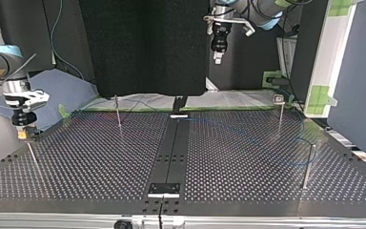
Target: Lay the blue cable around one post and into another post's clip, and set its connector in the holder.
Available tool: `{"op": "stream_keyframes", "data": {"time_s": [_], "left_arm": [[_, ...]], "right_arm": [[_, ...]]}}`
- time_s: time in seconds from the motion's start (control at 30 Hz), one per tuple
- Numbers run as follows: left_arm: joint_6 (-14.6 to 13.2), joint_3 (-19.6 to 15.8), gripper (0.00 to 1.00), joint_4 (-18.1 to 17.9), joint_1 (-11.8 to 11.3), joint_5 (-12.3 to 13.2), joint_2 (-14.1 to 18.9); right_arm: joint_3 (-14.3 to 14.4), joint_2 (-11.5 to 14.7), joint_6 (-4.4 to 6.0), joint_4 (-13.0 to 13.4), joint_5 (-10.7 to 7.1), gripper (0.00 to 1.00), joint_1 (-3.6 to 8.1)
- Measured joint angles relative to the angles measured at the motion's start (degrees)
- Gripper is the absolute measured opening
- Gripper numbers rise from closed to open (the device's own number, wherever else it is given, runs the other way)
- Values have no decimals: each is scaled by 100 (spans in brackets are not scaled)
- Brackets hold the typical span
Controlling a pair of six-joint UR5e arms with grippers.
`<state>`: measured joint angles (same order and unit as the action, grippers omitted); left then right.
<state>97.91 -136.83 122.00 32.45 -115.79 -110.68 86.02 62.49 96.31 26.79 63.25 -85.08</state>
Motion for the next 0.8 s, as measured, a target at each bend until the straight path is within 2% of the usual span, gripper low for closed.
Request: {"op": "stream_keyframes", "data": {"time_s": [0.43, 0.8], "left_arm": [[0, 0, 100, -3, -1, -1, 0], [0, 0, 100, -6, -8, -1, 0]], "right_arm": [[-36, -26, -10, -90, 62, 0, -17], [-44, -207, -20, 100, 73, 0, -56]]}}
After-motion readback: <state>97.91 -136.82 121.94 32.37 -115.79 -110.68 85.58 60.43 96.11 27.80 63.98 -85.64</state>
